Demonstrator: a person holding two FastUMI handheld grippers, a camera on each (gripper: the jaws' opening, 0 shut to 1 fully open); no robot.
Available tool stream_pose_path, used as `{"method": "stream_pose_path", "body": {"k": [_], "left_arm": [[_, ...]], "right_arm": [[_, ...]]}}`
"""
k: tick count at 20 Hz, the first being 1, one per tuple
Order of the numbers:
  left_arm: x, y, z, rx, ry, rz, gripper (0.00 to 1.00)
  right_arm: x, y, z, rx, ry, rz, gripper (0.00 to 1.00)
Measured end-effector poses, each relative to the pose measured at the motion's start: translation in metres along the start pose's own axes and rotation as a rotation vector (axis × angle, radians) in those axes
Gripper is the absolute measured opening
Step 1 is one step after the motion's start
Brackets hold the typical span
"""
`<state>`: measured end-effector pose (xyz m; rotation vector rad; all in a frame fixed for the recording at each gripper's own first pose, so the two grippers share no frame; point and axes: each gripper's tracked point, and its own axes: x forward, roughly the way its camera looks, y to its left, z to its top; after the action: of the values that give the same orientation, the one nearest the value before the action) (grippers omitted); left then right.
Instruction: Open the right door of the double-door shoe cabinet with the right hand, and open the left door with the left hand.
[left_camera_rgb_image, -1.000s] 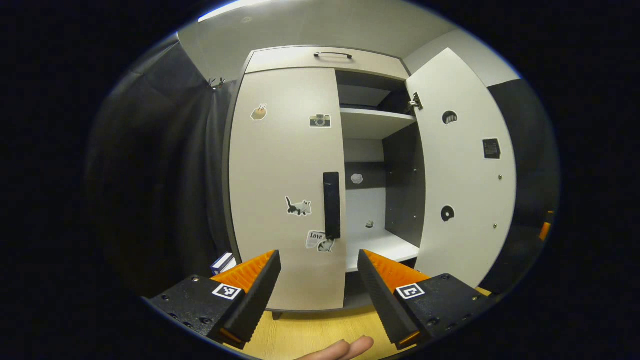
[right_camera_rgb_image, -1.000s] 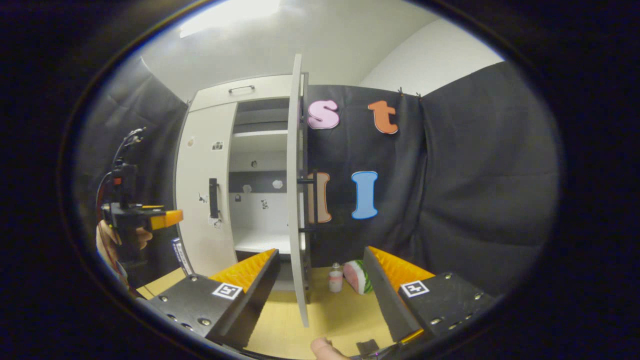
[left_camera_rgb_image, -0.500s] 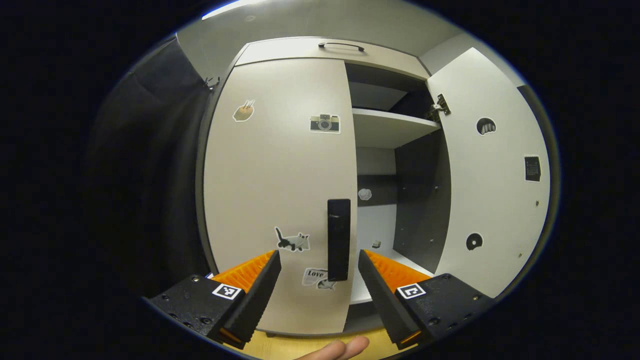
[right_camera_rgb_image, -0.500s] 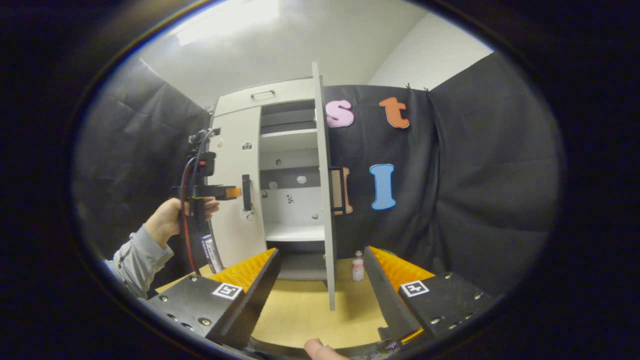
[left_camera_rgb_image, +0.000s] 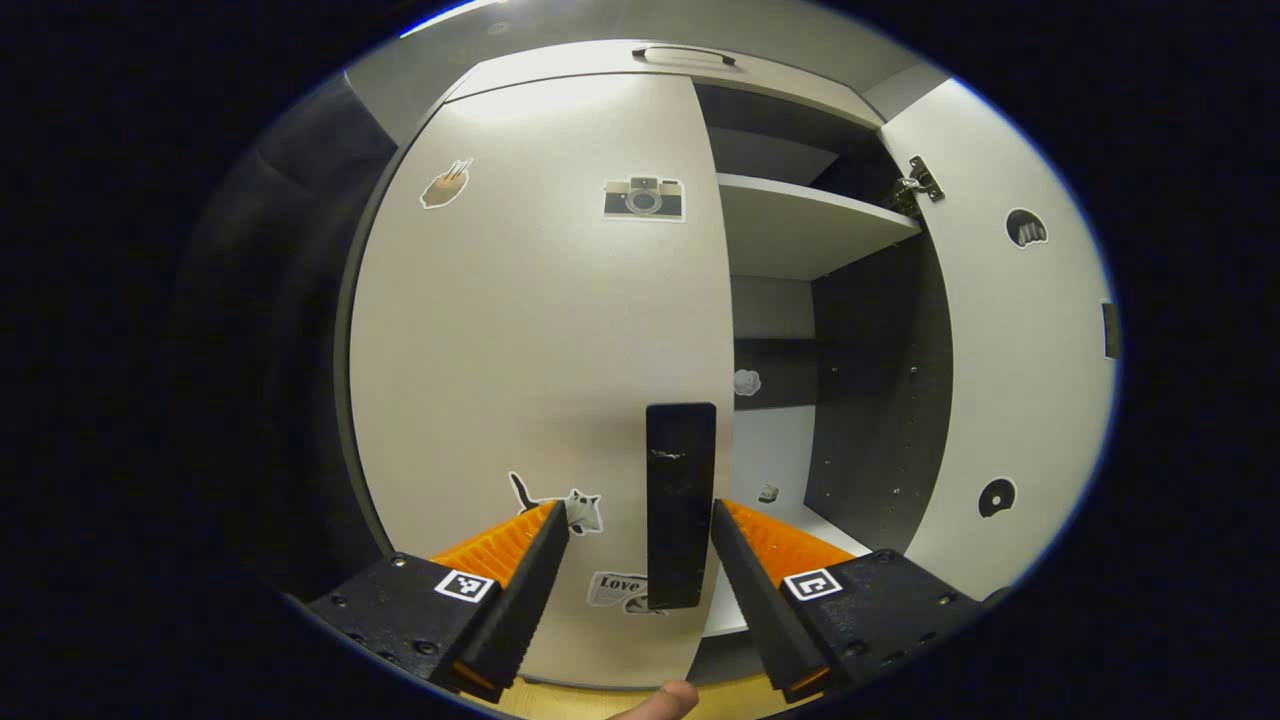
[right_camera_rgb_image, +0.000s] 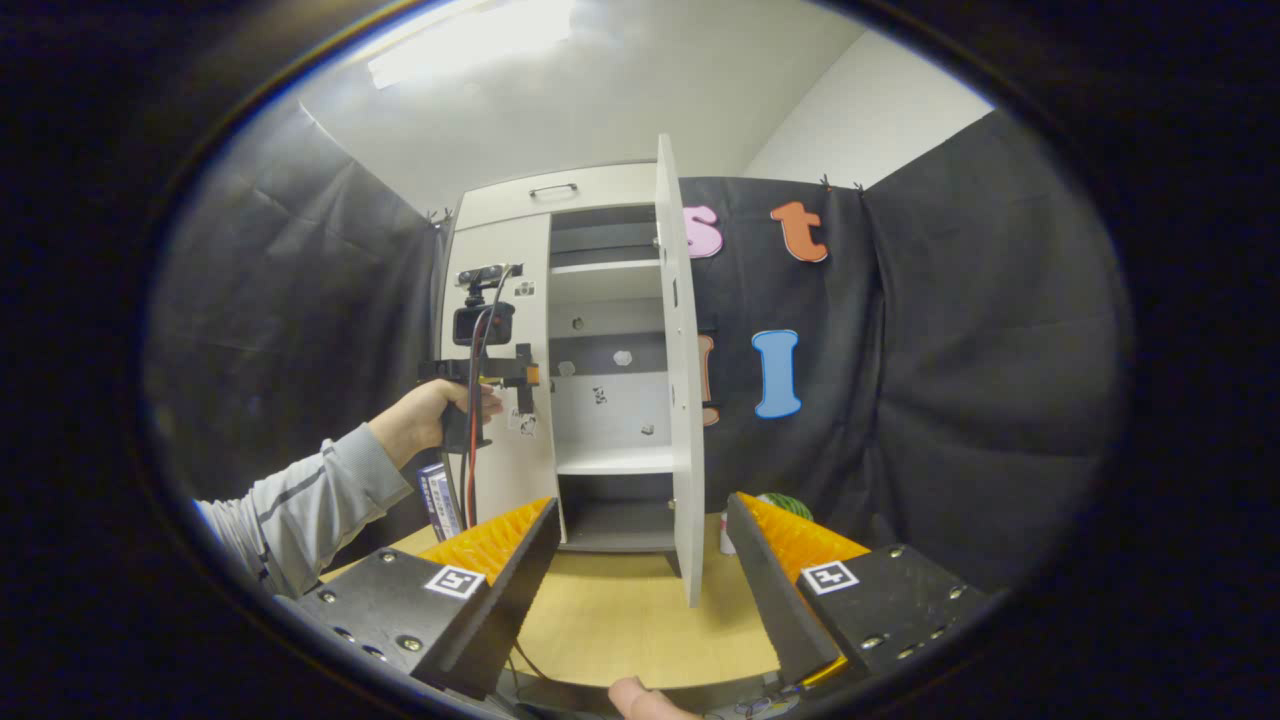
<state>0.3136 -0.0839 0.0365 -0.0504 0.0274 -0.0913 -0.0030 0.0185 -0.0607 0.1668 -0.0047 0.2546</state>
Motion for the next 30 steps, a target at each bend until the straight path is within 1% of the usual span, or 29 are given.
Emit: {"method": "stream_pose_path", "body": {"k": [1,2,3,4,5,6,9,10,11,12,13,14,15,17,18,21,22,23,26,30], "left_arm": [[0.002,-0.004,-0.001,-0.02,0.001,-0.014,0.84],[0.005,-0.005,-0.003,-0.029,0.01,-0.021,0.75],[0.007,-0.01,-0.004,-0.044,0.014,-0.04,0.73],[0.01,-0.013,-0.006,-0.032,0.019,-0.056,0.65],[0.013,-0.014,-0.008,-0.013,0.026,-0.056,0.59],[0.012,-0.015,-0.007,0.022,0.028,-0.045,0.48],[0.016,-0.016,-0.007,0.109,0.009,0.0,0.43],[0.02,-0.016,-0.006,0.115,0.001,0.018,0.42],[0.017,-0.015,-0.008,0.111,0.01,0.034,0.39],[0.017,-0.014,-0.008,0.078,0.007,0.043,0.36],[0.017,-0.014,-0.009,0.061,0.018,0.047,0.35],[0.017,-0.014,-0.009,0.049,0.017,0.051,0.34],[0.017,-0.014,-0.01,0.059,0.025,0.052,0.32],[0.016,-0.014,-0.01,0.07,0.034,0.038,0.28],[0.015,-0.014,-0.012,0.061,0.046,0.027,0.25],[0.005,-0.014,-0.013,0.019,0.061,-0.001,0.22],[0.0,-0.014,-0.011,0.018,0.054,-0.007,0.19],[-0.007,-0.013,-0.012,0.027,0.059,-0.016,0.19],[-0.028,-0.006,-0.011,-0.002,0.059,-0.042,0.18],[-0.054,0.001,-0.011,0.017,0.058,-0.048,0.18]], "right_arm": [[0.0,0.002,-0.001,-0.001,0.004,0.001,0.97],[0.002,0.002,-0.004,-0.004,0.011,-0.008,0.99],[0.003,-0.001,-0.005,-0.003,0.014,-0.021,0.99],[0.004,-0.002,-0.006,0.001,0.015,-0.034,0.99],[0.004,-0.004,-0.006,0.005,0.015,-0.046,0.97],[0.003,-0.005,-0.007,0.007,0.015,-0.055,0.99],[0.001,-0.007,-0.008,0.016,0.013,-0.077,0.99],[0.0,-0.01,-0.01,0.019,0.014,-0.089,0.99],[-0.002,-0.012,-0.01,0.023,0.016,-0.103,0.99],[-0.002,-0.013,-0.011,0.027,0.016,-0.116,0.97],[-0.005,-0.013,-0.012,0.031,0.018,-0.121,0.97],[-0.009,-0.01,-0.012,0.041,0.019,-0.116,0.99],[-0.013,-0.006,-0.011,0.051,0.018,-0.109,0.99],[-0.02,-0.001,-0.007,0.059,0.012,-0.105,0.99],[-0.022,0.001,-0.006,0.056,0.01,-0.106,0.99],[-0.03,0.01,-0.005,0.036,-0.001,-0.093,0.99],[-0.032,0.012,-0.007,0.03,0.002,-0.092,1.0],[-0.034,0.012,-0.008,0.026,0.007,-0.097,0.99],[-0.038,0.018,-0.013,0.025,0.018,-0.101,0.99],[-0.043,0.028,-0.023,0.035,0.036,-0.093,0.99]]}}
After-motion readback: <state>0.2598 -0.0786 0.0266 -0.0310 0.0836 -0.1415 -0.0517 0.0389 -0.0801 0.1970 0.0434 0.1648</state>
